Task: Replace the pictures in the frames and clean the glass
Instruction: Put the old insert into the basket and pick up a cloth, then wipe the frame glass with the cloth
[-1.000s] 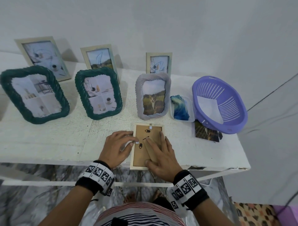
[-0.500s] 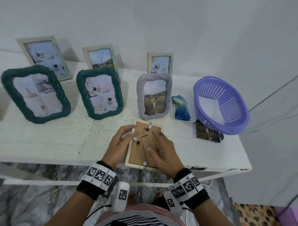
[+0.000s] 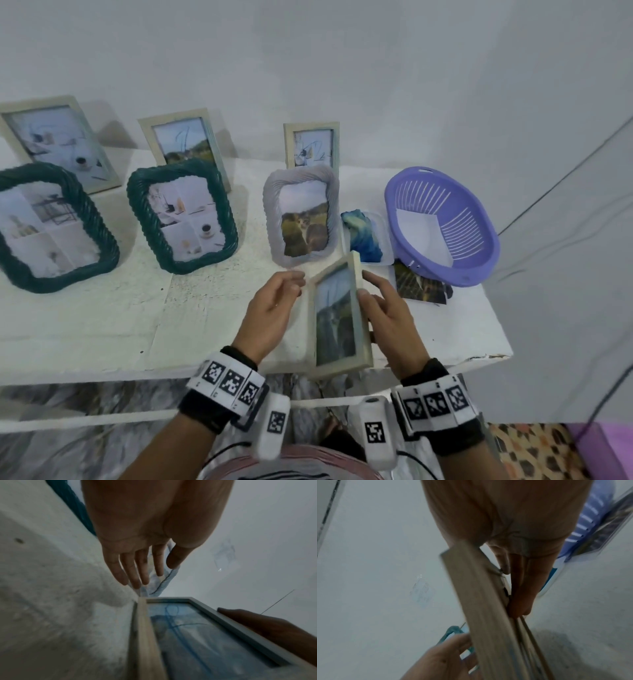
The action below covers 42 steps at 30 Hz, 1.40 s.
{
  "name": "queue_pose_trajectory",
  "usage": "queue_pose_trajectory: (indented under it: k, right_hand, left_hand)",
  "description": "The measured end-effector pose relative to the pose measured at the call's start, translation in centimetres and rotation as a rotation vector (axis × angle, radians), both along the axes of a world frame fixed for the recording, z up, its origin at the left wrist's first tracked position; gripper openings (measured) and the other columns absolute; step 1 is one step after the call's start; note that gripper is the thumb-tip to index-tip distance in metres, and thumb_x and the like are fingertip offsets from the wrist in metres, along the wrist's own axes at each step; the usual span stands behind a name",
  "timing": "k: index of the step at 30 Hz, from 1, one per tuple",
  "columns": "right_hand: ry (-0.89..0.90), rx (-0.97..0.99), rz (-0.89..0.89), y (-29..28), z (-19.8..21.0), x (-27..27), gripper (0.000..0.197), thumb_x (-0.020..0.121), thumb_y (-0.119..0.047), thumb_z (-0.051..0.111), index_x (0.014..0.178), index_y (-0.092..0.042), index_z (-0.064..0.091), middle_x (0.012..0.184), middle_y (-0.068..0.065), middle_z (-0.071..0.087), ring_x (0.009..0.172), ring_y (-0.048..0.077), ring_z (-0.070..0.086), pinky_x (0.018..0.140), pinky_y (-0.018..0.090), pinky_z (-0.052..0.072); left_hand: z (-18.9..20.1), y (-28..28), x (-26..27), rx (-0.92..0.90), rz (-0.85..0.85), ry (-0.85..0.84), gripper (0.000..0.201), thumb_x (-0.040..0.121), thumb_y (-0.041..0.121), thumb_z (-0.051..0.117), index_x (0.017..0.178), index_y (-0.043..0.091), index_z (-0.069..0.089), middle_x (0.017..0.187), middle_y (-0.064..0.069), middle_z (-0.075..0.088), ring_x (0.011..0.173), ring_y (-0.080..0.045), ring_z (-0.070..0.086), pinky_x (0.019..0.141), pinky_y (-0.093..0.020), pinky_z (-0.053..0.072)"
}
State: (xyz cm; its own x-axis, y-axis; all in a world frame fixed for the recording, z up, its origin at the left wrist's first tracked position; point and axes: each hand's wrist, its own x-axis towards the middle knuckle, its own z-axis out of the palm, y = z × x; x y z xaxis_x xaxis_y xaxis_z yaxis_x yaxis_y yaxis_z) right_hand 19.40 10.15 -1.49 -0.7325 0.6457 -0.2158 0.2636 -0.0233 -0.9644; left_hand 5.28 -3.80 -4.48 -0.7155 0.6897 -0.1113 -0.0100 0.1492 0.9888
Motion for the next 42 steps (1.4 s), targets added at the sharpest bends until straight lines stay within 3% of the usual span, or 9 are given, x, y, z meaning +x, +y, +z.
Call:
queue_pose_trajectory:
  k: [5,8,12,15,22,26,32,36,42]
  right_hand:
    - [-0.001,0.102,-0.053,1.6,-1.9,0.9,0.036,0.101,-0.014,0.042,0.133,-0.029,0.048,0.081,0.028,0.064,0.068,0.037,0.061,0.064,0.044,0.054]
    - [0.024,0.090,-0.104,1.5,-2.7,0.9,0.041,0.099,-0.007,0.040,0.132,-0.028,0.051,0.069,0.031,0.049,0.062,0.025,0.043,0.060,0.035,0.042]
    - [0.094,-0.052,-0.110,0.5,-2.4,0.1,0.042,0.099,-0.005,0.040,0.130,-0.029,0.055,0.068,0.025,0.045,0.065,0.024,0.041,0.060,0.032,0.044]
    - [0.099,-0.194,-0.032,0.4,-1.3,-1.1,0.040,0.099,-0.007,0.038,0.126,-0.031,0.055,0.093,0.028,0.062,0.078,0.031,0.060,0.070,0.041,0.056]
    - [-0.202,0.713,0.028,5.8,-0.9,-6.6,0.034,0.096,-0.015,0.048,0.129,-0.013,0.051,0.112,0.010,0.060,0.102,0.027,0.056,0.087,0.036,0.046]
    - [-0.496,1.000,0.116,9.0,-1.8,-10.3,0.045,0.093,-0.018,0.046,0.138,-0.013,0.043,0.138,0.019,0.042,0.120,0.040,0.042,0.101,0.044,0.036]
    - [-0.766,1.013,0.154,10.5,-3.8,-12.8,0.038,0.095,-0.019,0.042,0.133,-0.019,0.038,0.135,0.022,0.037,0.114,0.043,0.042,0.091,0.048,0.041]
    - [-0.766,0.986,0.123,11.1,-4.5,-13.2,0.048,0.088,-0.004,0.045,0.132,-0.019,0.041,0.124,0.022,0.043,0.109,0.043,0.044,0.088,0.048,0.042]
    - [-0.616,0.922,0.091,10.0,-4.3,-11.5,0.052,0.088,-0.002,0.044,0.136,-0.020,0.041,0.122,0.021,0.046,0.107,0.042,0.047,0.088,0.046,0.043]
  left_hand:
    - [-2.4,0.4,0.0,-0.160,-0.035,0.032,0.023,0.101,0.020,0.052,0.121,0.029,0.055,0.126,0.002,0.061,0.117,-0.010,0.056,0.092,-0.015,0.043]
    - [-1.9,0.8,0.3,-0.107,-0.014,-0.120,0.030,0.101,0.026,0.051,0.130,0.031,0.050,0.120,-0.002,0.061,0.107,-0.010,0.060,0.076,-0.010,0.046]
    - [-0.8,0.8,0.4,0.010,0.046,-0.175,0.035,0.103,0.027,0.046,0.137,0.032,0.044,0.123,0.023,0.053,0.107,0.014,0.053,0.090,-0.010,0.042]
    - [-0.7,0.4,-0.3,0.082,0.123,-0.135,0.036,0.105,0.019,0.043,0.138,0.033,0.046,0.127,0.021,0.058,0.112,0.012,0.055,0.099,-0.017,0.042]
    - [-0.4,-0.9,-1.8,0.063,0.187,0.046,0.039,0.106,0.020,0.039,0.139,0.040,0.043,0.085,0.019,0.038,0.069,0.007,0.043,0.071,-0.007,0.041]
    - [0.4,-1.3,-1.9,0.078,0.185,0.078,0.039,0.105,0.014,0.039,0.140,0.032,0.043,0.095,0.029,0.054,0.081,0.021,0.053,0.085,-0.001,0.037]
    - [0.6,-1.8,-2.3,0.086,0.213,0.070,0.040,0.105,0.014,0.039,0.139,0.035,0.043,0.110,0.037,0.052,0.093,0.026,0.050,0.098,-0.005,0.033]
    - [0.3,-2.0,-3.0,0.083,0.219,0.086,0.042,0.105,0.015,0.039,0.139,0.041,0.043,0.085,0.024,0.038,0.065,0.011,0.044,0.072,0.001,0.038]
    - [0.2,-1.8,-3.4,0.084,0.208,0.102,0.044,0.103,0.023,0.045,0.140,0.047,0.040,0.078,0.022,0.029,0.060,0.005,0.037,0.060,-0.004,0.033]
